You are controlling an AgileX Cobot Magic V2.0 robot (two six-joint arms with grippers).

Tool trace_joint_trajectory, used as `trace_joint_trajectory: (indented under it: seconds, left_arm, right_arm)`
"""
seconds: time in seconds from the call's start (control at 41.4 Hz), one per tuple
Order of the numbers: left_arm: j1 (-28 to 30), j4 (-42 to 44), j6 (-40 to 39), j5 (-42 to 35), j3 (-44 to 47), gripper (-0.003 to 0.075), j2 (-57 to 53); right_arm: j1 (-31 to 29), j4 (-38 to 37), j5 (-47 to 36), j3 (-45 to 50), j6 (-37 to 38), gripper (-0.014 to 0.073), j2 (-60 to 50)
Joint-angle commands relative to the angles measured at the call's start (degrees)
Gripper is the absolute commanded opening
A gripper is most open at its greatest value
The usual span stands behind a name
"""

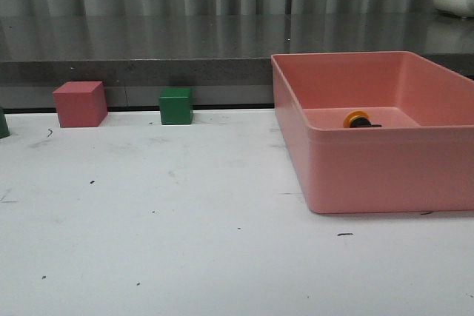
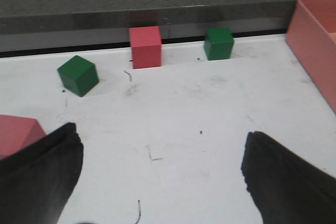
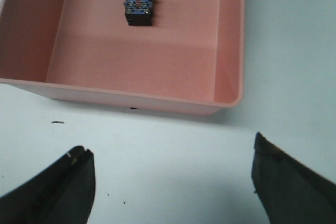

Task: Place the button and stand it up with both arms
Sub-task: 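Lower the right gripper into the pink bin and grasp the yellow button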

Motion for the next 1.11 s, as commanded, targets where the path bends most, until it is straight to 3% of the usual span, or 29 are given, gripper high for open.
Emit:
trace_joint_trajectory:
  seconds: [0.0,0.217,0.724,1.086]
  left_arm:
    - [-3.78,-1.23,0.53,-4.53,-1.65,0.0599,0.34]
    - [-7.91,-1.23,0.53,-4.53,-1.65,0.0599,0.34]
    - [-7.91,-1.23,0.53,-4.53,-1.65,0.0599,0.34]
    - [-7.91,-1.23,0.53,-4.53,-1.65,0.0599,0.34]
  right_arm:
    - [2.53,0.70,-0.65,-6.26,-0.46,0.0624,3.92]
    - [5.65,0.70,0.99,-16.38,-0.46,0.0624,16.22]
    - [5.23,-0.02,6.92,-41.79,1.35,0.0622,48.60]
    - [4.81,-0.39,10.22,-54.02,6.19,0.0526,64.40]
